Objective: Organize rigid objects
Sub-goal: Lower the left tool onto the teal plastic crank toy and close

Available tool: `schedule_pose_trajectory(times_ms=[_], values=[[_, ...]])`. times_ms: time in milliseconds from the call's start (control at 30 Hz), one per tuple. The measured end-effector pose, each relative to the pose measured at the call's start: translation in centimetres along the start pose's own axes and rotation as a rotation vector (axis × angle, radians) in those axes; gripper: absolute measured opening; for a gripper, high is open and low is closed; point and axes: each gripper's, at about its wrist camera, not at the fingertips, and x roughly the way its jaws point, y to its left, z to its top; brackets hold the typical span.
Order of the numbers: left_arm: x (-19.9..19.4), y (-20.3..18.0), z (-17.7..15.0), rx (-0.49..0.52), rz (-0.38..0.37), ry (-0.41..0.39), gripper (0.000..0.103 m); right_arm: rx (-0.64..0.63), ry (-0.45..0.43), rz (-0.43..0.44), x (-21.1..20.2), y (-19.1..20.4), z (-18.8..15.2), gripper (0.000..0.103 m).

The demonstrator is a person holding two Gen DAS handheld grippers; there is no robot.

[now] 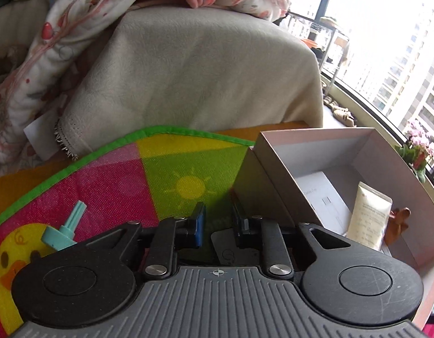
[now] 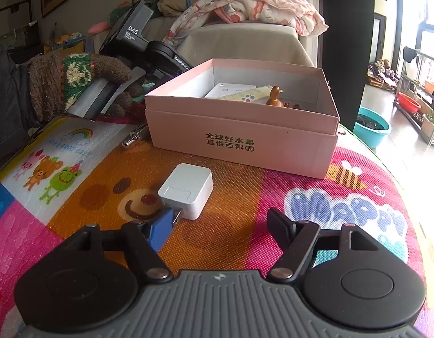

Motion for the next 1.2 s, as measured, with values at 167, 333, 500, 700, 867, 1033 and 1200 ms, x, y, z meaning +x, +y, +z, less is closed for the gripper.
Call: schedule_pose_trajectory(times_ms=[167,333,500,700,867,1033,1200], values=[[-2.5,-0.3,-2.4,0.012,-0.12,0.053,0.023,0.002,-0.002,-0.002,-0.1,0.0,0.0,0.073],[-6.0,-0.7,-6.2,-0.006,-0.164,0.056,0.022,0.003,-0.003,-0.003,-0.1,0.0,0.0,0.073],[-9.4,-2.3,-9.8,0.0,-0.221,0.063,0.022,0.005,-0.003,-0.002,-0.1,0.0,0.0,0.073],[-14.2,-2.6,-11.1,-0.026,-0.148,-0.086,0.023,0.019,-0.007,0.011,-0.2,-0.3,-0.1,0.074],[-15.2,2.6,-7.6,-0.233,0.022,-0.204,0.024,0.005,0.008,0.034,0.1,-0.1,0.1,0.083],[-12.0,7.5,-4.9,-0.5,0.066,-0.226,0.024,-0.029,0.021,0.022,0.5,0.4,0.1,0.086],[-8.0,9.2,-2.8,-0.602,0.121,-0.194,0.024,-0.033,0.023,0.02,0.5,0.5,0.2,0.086]])
